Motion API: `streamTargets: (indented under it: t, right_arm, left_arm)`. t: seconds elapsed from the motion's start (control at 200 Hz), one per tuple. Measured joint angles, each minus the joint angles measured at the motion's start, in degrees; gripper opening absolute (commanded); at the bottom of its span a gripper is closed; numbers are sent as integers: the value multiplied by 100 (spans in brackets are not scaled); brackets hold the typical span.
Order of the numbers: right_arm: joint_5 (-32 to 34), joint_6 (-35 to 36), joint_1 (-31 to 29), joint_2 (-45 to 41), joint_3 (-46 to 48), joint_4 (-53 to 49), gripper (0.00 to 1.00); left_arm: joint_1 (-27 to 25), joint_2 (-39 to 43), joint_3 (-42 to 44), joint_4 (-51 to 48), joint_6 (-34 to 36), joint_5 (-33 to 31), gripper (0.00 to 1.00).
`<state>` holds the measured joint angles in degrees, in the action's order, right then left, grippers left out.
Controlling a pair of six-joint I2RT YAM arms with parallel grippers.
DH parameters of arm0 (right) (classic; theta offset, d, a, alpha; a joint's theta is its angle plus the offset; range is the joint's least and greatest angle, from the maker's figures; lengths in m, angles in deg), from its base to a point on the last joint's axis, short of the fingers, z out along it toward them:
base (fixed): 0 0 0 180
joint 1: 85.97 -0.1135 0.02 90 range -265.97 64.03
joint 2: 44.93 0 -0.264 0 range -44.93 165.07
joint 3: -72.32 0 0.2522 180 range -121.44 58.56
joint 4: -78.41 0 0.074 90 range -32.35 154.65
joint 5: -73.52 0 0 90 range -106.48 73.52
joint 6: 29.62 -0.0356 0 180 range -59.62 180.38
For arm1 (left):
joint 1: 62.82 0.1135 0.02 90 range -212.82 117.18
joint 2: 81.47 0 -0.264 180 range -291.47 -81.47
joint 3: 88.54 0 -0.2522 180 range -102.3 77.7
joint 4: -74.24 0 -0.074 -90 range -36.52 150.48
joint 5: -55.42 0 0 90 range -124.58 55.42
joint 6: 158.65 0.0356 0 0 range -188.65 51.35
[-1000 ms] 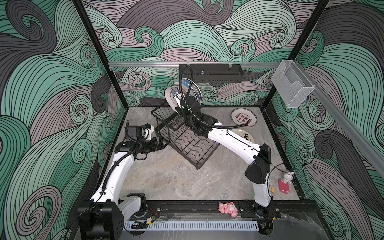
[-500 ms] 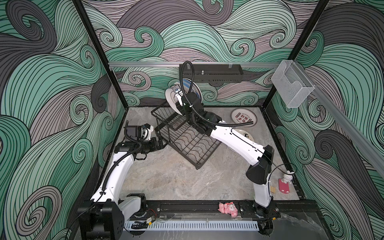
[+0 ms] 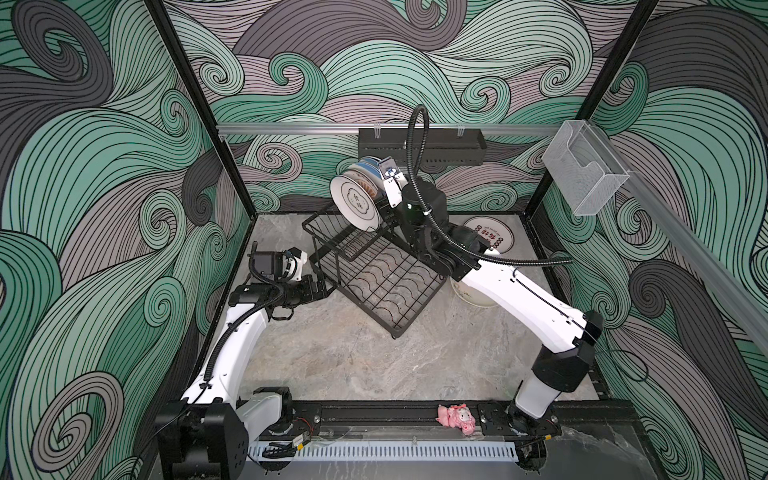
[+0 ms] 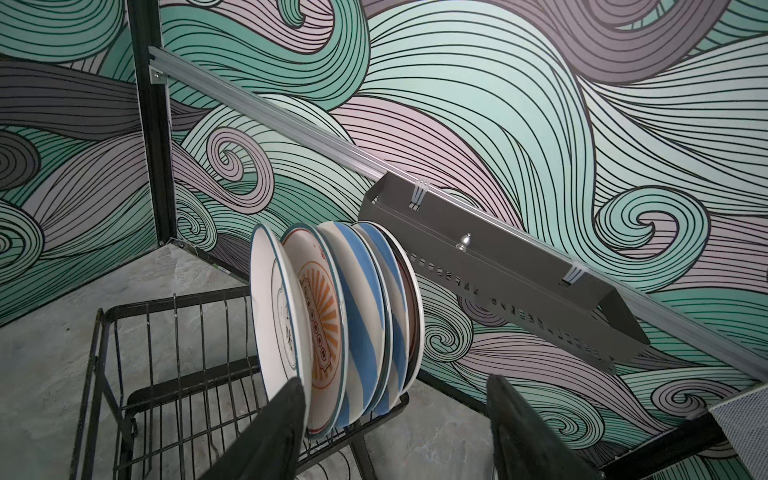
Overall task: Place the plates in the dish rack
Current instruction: 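Open the right gripper and move it to the cream flower-painted plate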
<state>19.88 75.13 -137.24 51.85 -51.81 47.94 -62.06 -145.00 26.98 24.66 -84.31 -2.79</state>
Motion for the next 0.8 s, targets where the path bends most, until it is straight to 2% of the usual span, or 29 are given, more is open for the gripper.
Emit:
streamTargets:
  t: [0.255,0.385,0.52,0.655,0.801]
  right_arm:
    - [-302,-833,695,-1285,1456,-389,74]
    - [-483,-1392,1233,-2133,2653,-756,79]
    - [-935,-2070,2055,-2979,3995,-1152,81]
    - [-1486,-2653,2826,-3344,4916,-1443,83]
    - [-2243,-3101,3390,-3375,5584,-1421,88]
  left_arm:
    - [4,4,17,28,0,7,99]
    - [24,50,52,72,0,50,99]
    - [24,133,63,109,0,109,99]
    - [24,151,63,114,0,144,99]
    - [24,151,66,118,0,192,99]
